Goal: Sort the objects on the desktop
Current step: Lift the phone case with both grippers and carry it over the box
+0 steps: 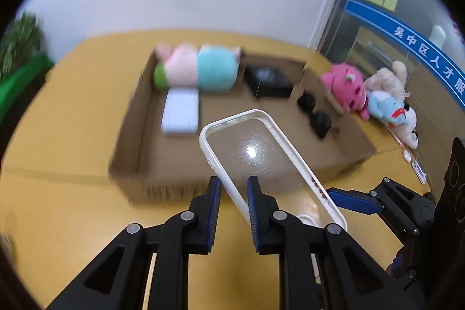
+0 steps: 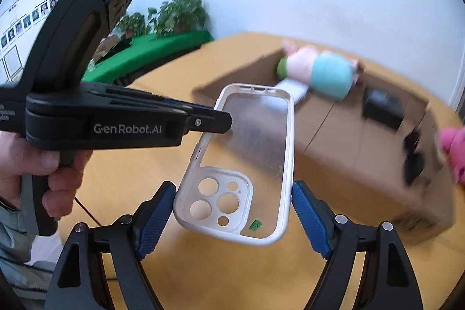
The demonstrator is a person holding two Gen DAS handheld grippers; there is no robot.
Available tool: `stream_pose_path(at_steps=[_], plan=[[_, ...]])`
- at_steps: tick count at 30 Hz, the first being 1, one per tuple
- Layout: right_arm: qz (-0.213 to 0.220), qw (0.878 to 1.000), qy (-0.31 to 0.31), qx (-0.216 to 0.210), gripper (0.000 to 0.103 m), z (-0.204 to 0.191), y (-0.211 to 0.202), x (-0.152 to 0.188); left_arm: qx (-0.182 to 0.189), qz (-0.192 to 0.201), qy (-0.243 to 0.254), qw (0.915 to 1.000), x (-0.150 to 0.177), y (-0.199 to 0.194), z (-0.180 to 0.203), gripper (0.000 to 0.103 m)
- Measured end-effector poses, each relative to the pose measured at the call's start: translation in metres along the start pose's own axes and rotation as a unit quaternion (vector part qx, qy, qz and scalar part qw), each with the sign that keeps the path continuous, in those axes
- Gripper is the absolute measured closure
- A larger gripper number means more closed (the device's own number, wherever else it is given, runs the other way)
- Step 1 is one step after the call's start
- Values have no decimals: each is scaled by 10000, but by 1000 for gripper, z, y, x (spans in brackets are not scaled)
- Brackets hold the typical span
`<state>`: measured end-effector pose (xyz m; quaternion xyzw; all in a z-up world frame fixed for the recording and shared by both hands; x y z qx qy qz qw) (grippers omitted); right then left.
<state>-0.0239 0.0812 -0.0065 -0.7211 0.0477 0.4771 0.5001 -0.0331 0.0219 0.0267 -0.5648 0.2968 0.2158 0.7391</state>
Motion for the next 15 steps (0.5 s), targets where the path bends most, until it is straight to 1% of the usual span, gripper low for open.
stream_pose_path(at_steps=[5,10,13,15], plan=[[373,9990,-10,248,22,31,-11,-44,46,312,297,9991,-55,1,13,85],[566,9973,-16,478,23,56,-13,-80,182,370,370,9985,-102,10,18,85],[716,9955,-49,612,23,71,-18,-107,319,518,401,9973,-131,6,21,85],[817,9944,-71,671,23,79,-24,-124,336,677,470,9960,-154,0,26,85]])
Point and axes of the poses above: each gripper's, at about its wrist camera, not at the fingertips, and y roughly the way its jaws point, z to its right, x to its underside, the point moved 9 cm from there along y, roughly the way its jaws point, and after that the axes turned 1 degree about -y, right-handed, at the moved point
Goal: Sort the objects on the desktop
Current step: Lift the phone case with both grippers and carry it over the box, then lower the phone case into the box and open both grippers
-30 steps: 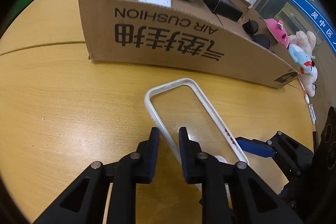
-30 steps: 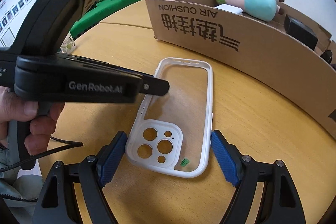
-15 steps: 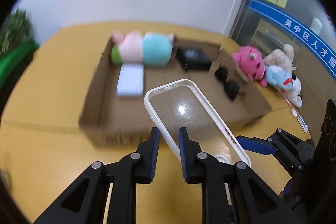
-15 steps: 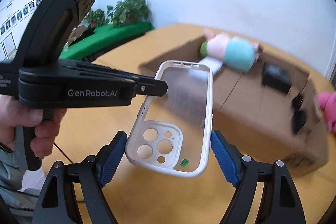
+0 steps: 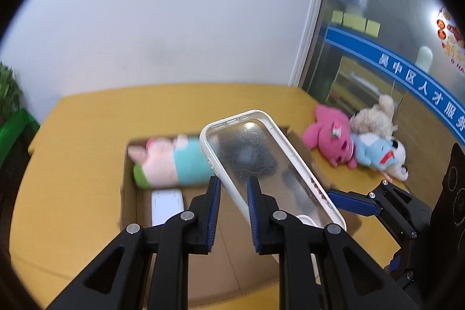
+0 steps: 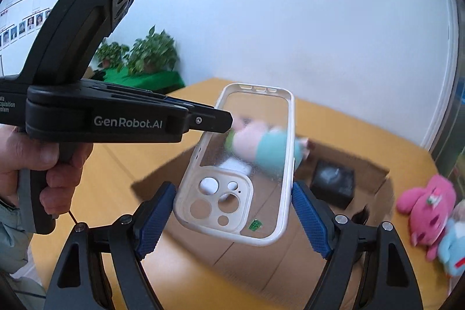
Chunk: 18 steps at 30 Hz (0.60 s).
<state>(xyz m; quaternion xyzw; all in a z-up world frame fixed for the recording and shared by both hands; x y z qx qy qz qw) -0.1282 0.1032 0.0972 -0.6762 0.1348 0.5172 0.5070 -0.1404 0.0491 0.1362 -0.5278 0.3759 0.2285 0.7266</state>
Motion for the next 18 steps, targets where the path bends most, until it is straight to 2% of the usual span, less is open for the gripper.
stream_pose_path(at_steps=[5,9,13,18], plan=[[211,9996,-52,159,22,23,0,-47,65,235,97,9997,-46,4,1,85],[146,9997,48,193,22,42,16,-65,82,125,141,9998,-61,30,-5,85],[-174,9995,198,173,22,59,48,-58,185,-229,40,9996,-50,73,-17,85],[-856,9949,523,1,22,75,105,-15,381,-1074,-321,9930,-1,143,-36,85]])
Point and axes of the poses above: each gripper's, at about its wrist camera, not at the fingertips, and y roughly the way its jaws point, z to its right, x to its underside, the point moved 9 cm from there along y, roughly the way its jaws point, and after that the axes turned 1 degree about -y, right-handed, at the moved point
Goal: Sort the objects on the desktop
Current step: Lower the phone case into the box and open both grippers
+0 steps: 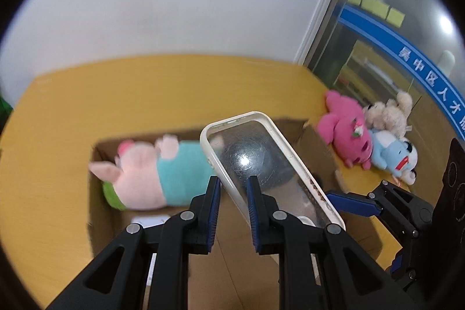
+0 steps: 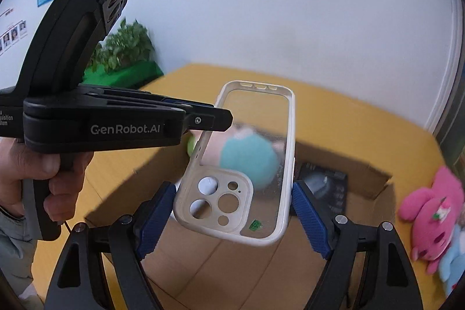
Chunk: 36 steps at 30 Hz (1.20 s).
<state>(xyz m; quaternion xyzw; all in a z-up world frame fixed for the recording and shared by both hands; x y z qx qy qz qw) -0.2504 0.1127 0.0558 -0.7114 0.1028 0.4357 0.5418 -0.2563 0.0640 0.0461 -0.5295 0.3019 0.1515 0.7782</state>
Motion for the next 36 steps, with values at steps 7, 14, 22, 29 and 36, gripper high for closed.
stream_pose_path(at_steps=[7,14,22,29,36], plan=[[-1265,9910,376,-205,22,13,70,73,172,-1028,-380,9938,58,80,-12,86],[-2046,9727,456,-1001,56,-13,82,111,525,-1624,-118,9853,90,100,25,95],[-2272,9676,556,-953,44,-24,102,148,-51,-1763,-311,9838,109,107,-6,95],[-1228,9898,690,-199,5,-3,67,144,-222,-511,-173,9983,81,16,-9,80],[-132,9943,898,558,0,-22,18,153,-908,1307,288,9868,95,-104,0,25]])
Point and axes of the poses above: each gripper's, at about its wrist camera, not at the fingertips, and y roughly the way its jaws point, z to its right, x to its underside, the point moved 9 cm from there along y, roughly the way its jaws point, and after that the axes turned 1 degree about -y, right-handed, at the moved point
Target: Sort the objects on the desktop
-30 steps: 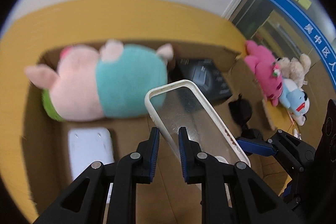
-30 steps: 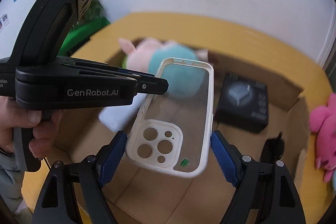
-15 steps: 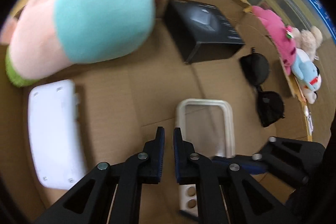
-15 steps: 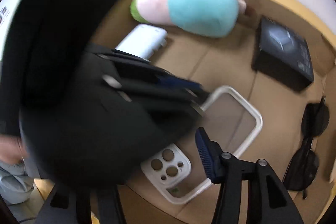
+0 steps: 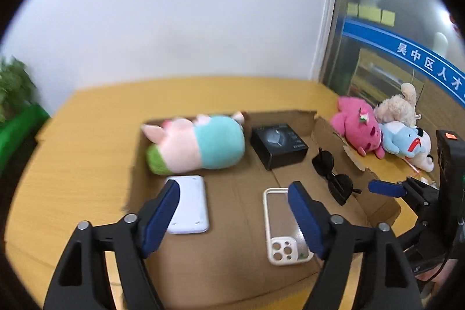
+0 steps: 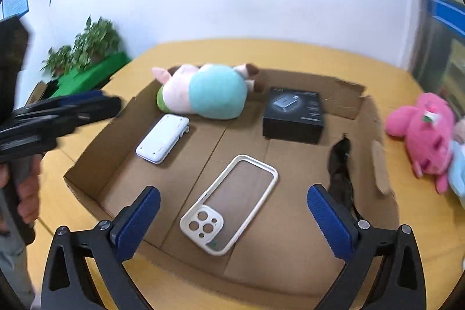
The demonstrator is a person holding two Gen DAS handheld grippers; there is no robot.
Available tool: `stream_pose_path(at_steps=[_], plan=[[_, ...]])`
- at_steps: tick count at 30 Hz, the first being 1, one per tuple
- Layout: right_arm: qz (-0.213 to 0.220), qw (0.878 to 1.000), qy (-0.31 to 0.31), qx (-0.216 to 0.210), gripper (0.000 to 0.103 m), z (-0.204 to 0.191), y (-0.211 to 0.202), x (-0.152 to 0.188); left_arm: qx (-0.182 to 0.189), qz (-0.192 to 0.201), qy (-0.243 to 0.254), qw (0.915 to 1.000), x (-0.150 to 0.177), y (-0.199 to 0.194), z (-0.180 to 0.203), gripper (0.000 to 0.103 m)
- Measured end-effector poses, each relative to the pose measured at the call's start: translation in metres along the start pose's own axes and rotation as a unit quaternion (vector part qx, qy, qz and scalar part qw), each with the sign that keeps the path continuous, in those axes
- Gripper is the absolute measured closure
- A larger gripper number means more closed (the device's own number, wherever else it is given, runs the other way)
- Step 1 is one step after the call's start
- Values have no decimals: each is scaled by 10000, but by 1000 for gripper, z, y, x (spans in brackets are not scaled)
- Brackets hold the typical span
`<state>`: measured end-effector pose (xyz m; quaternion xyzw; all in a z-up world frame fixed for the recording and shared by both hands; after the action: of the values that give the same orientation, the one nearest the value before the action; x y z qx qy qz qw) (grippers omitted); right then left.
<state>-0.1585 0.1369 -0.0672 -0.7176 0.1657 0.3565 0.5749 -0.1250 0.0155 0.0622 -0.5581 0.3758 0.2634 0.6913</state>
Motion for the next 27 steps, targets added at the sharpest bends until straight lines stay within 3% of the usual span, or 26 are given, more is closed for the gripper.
stream_pose_path(at_steps=[4,6,7,14,17,21,27], plan=[[405,9991,95,118,0,-22,-23,26,-240,390,-42,9989,30,-22,2,25],[592,9979,16,275,0,-33,-53,30,-393,493,-119,9979,46,-21,0,25],[605,9975,-5,365,0,-36,-48,41,-465,509,-128,9975,56,-15,-2,25],[954,9937,151,569,0,9,-76,25,-753,370,-296,9960,99,21,-14,25],[1086,9922,379,479,0,19,-76,26,-1060,627,44,9924,101,22,-9,22],[1322,9889,257,628,0,19,-76,25,-1146,884,36,9895,102,21,-10,18],[1659,9836,159,683,0,21,-81,27,-1262,870,-13,9882,103,19,-13,13]])
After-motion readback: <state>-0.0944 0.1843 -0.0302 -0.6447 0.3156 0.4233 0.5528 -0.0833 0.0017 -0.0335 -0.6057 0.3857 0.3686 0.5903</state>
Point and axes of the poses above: each gripper's, at about its wrist camera, not at the fingertips, and y roughly the way its jaws point, z to its right, x to its underside, the point moved 9 cm from there along y, roughly the way its jaws point, and after that the axes turned 1 degree about -y, right-handed, at the moved point
